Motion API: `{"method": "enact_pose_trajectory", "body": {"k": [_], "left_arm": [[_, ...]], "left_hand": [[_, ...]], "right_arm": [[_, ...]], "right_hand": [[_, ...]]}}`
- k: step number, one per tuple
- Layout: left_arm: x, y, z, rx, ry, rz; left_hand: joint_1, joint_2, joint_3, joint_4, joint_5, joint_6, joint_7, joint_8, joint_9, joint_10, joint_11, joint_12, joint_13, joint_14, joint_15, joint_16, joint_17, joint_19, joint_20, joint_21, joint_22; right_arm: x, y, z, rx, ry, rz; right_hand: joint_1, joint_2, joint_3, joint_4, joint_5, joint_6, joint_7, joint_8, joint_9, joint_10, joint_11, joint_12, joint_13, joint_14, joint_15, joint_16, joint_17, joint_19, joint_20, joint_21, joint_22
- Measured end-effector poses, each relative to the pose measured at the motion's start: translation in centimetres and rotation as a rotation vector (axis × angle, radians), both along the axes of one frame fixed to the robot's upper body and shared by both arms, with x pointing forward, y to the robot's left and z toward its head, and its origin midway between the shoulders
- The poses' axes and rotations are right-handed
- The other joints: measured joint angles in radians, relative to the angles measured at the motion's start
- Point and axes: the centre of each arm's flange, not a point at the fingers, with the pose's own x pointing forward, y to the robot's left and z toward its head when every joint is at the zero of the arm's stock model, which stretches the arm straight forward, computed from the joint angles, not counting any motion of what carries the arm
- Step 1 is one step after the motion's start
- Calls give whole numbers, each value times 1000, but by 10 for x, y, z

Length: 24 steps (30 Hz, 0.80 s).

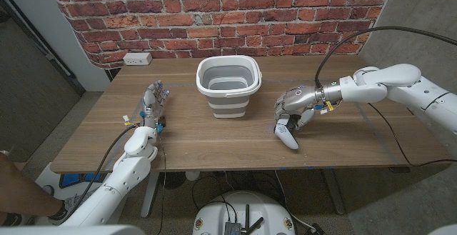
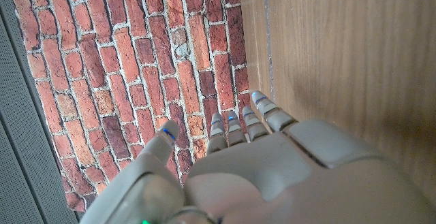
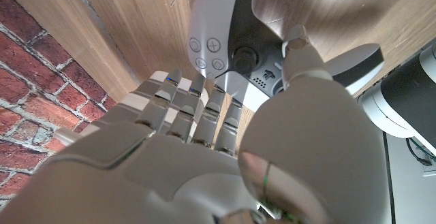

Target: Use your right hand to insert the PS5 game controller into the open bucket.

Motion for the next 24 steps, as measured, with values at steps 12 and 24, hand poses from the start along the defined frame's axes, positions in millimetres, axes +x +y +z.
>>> {"method": "enact_pose_trajectory", "body": {"k": [12,24], "left_arm": [[1,-2,6,32,-8,-4],[4,-3,10,67,-3,-6]], "left_hand": [[0,0,0,0,0,5,-5,0,0,0,0,0,0,0,0,0,0,0,0,0,0],[0,0,3,-3,0,5,-5,0,0,0,0,-5,-2,-4,-4,0,-2,-8,0,-8,0]], "right_arm": [[-10,-2,18,24,-7,-22],[-23,-2,39,53,-18,-39]], "right_hand": [[0,0,-9,0,0,6,6,0,-5,5,5,11,4,9,1,11,5,-3,-3,0,0],[0,0,-12,-3,4,16,16,1,-10,17,17,11,10,23,-2,15,5,2,-9,0,0]]}}
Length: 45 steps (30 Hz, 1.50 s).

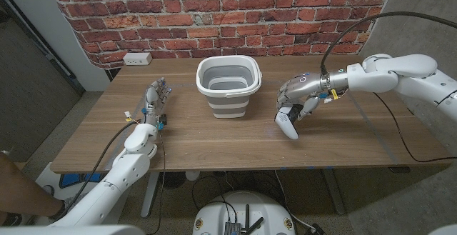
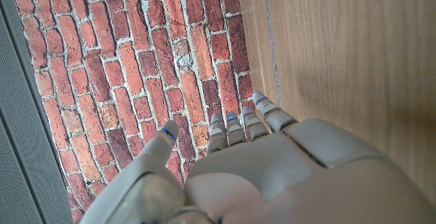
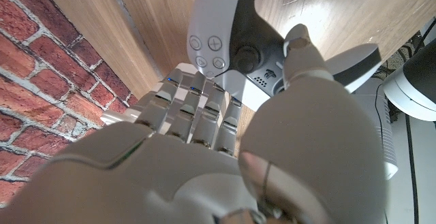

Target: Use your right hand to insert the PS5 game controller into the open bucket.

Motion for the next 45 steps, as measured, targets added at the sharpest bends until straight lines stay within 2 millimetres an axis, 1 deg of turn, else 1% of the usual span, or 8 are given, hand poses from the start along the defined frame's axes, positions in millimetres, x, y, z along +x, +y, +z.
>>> {"method": "enact_pose_trajectory", "body": {"k": [5,6,10,17,30,32,34,45], "left_arm": [[0,0,0,3,1,0],[1,1,1,5,2,2],[3,1,1,8,3,2],[5,0,2,14,4,-3],[9,0,5,23,9,-11],[10,0,6,24,9,-11],[10,1,7,24,8,-12],[11,0,9,30,7,-20]], "left_hand": [[0,0,0,0,0,0,0,0,0,0,0,0,0,0,0,0,0,0,0,0,0],[0,0,-1,-1,0,0,0,0,0,1,-2,0,0,0,0,0,0,0,0,0,0],[0,0,1,-10,0,0,0,0,0,5,-5,0,0,0,0,0,0,0,0,0,0],[0,0,1,-10,0,0,0,0,0,5,-5,0,0,0,0,0,0,0,0,0,0],[0,0,1,-10,0,0,0,0,0,5,-5,0,0,0,0,0,0,0,0,0,0],[0,0,1,-10,0,0,0,0,0,5,-5,0,0,0,0,0,0,0,0,0,0],[0,0,1,-10,0,0,0,0,0,5,-5,0,0,0,0,0,0,0,0,0,0],[0,0,5,-14,0,3,-3,0,0,5,-5,0,0,0,0,0,0,0,0,0,0]], "right_arm": [[-10,0,5,-12,-24,7],[-9,0,11,23,-6,-15],[-17,0,19,39,-11,-19],[-26,2,32,70,-23,-21],[-43,5,72,132,-43,-31],[-45,5,76,136,-45,-32],[-48,6,83,147,-50,-33],[-65,11,114,205,-80,-19]], "right_hand": [[0,0,0,0,0,2,2,0,0,1,1,3,6,13,2,0,0,2,-2,0,0],[0,0,0,0,0,2,2,0,0,1,1,7,6,13,2,0,0,4,-4,0,0],[0,0,0,0,0,2,2,0,0,1,1,7,6,13,2,0,0,5,-5,0,0],[0,0,0,0,7,2,2,0,0,1,1,7,11,23,2,0,-1,5,-5,0,0],[0,0,0,0,7,5,5,0,-4,1,1,15,16,42,2,0,-3,6,-5,0,0],[0,0,0,0,7,5,5,0,-4,1,1,17,16,45,6,0,-3,11,-10,0,0],[0,0,0,0,7,5,5,0,-4,1,1,19,16,50,0,0,-3,11,-11,0,0],[0,0,0,0,14,5,5,0,-4,1,1,19,22,61,0,0,-3,18,-18,0,0]]}}
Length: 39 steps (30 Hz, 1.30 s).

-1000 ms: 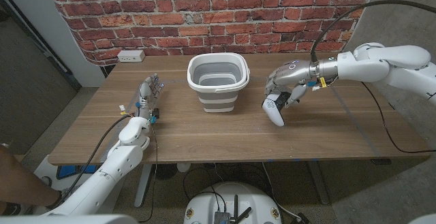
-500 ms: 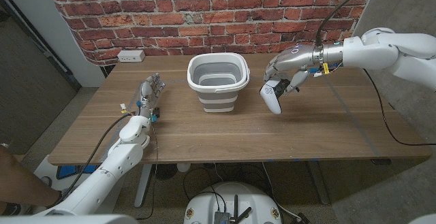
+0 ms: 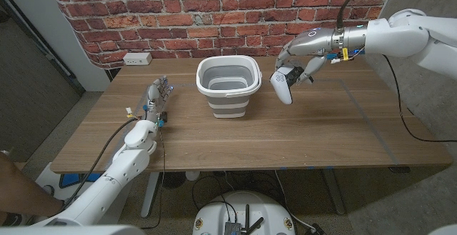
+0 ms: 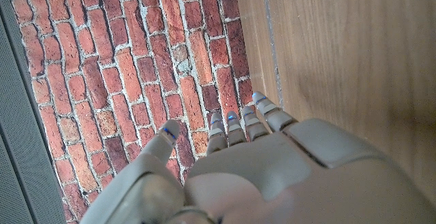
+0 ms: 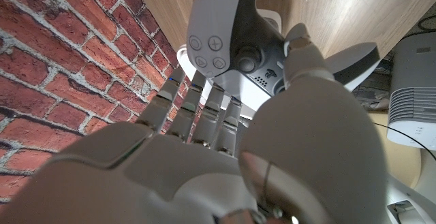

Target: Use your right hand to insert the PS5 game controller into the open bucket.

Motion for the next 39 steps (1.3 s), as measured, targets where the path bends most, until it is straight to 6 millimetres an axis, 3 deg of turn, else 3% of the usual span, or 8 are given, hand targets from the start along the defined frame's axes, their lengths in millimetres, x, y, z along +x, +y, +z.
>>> {"method": "enact_pose_trajectory", "body": {"k": [16,39], "left_arm": [[4,-1,-1,-3,1,-14],[1,-1,-3,24,9,-4]], "left_hand": [[8,3,4,-4,0,6,5,0,0,0,0,0,0,0,0,0,0,0,0,0,0],[8,3,1,-7,0,6,5,0,0,0,0,0,0,0,0,0,0,0,0,0,0]], "right_arm": [[-12,25,39,70,-28,30],[10,77,72,144,-11,77]], "right_hand": [[0,0,0,0,4,1,1,0,1,0,0,5,0,11,0,0,-5,-4,4,0,0],[0,0,-7,7,11,3,3,0,0,0,0,5,7,36,-1,0,-2,0,0,0,0]]}}
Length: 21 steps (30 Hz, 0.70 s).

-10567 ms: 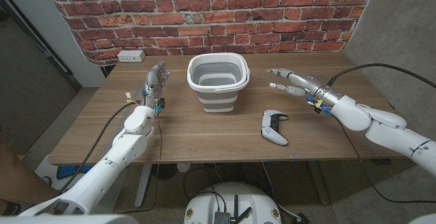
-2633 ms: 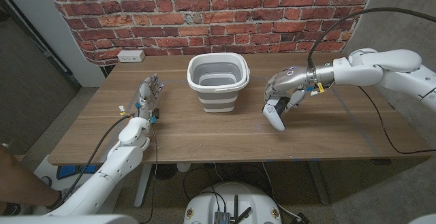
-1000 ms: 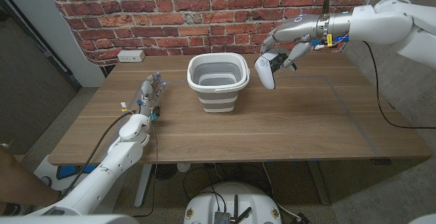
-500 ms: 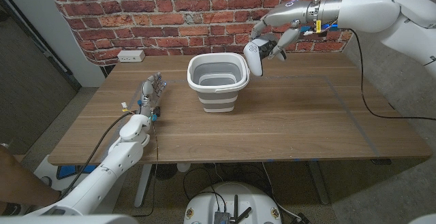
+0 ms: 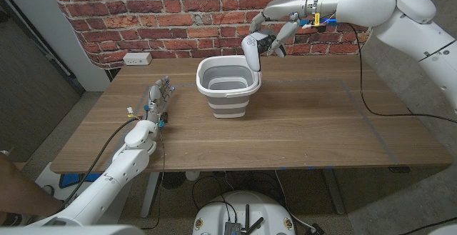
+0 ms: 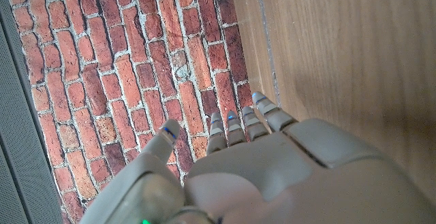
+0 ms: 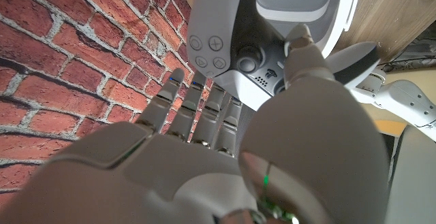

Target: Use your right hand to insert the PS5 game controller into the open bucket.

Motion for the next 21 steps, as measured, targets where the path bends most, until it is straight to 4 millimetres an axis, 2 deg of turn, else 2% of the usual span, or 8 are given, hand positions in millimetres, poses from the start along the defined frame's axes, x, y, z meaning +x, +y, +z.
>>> {"method": "enact_pose_trajectory", "body": {"k": [21], "left_arm": [[3,-1,-1,9,7,-11]], "left_hand": [[0,0,0,0,0,0,0,0,0,0,0,0,0,0,0,0,0,0,0,0,0]], "right_arm": [[35,48,4,32,38,28]], "right_hand": [[0,0,-4,4,8,0,0,0,-5,3,3,-2,8,21,1,0,-2,0,0,0,-5]]}}
